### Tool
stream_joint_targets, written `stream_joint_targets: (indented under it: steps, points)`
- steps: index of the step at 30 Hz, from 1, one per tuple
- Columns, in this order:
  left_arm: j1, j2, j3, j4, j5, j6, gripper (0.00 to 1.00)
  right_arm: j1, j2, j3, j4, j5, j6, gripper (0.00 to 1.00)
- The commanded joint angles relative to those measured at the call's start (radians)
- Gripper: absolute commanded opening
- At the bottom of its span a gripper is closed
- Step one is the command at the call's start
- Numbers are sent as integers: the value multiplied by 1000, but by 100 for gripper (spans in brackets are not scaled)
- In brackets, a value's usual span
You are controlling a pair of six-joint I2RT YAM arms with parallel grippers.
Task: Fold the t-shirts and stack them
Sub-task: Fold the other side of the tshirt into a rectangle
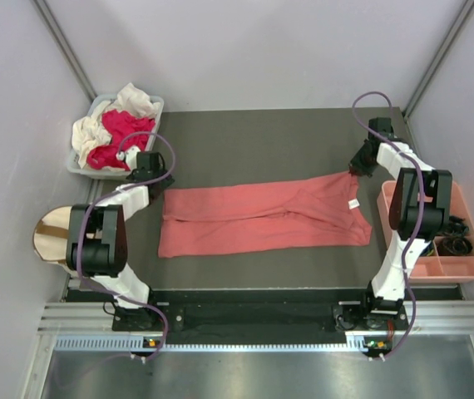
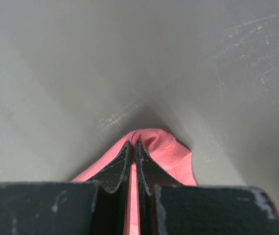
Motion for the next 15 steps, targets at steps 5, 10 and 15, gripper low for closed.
stream_joint_targets:
  steps: [5,10,15]
  points:
    - [-5,-109,-91,5,108,-21,76,-17,3,37,41,4,-15,0]
    - [-9,-118,-122,11,115,-20,70,-18,5,34,44,-2,-15,0]
    - [-14,-113,-131,50,105,-19,64,-18,5,31,43,-4,-15,0]
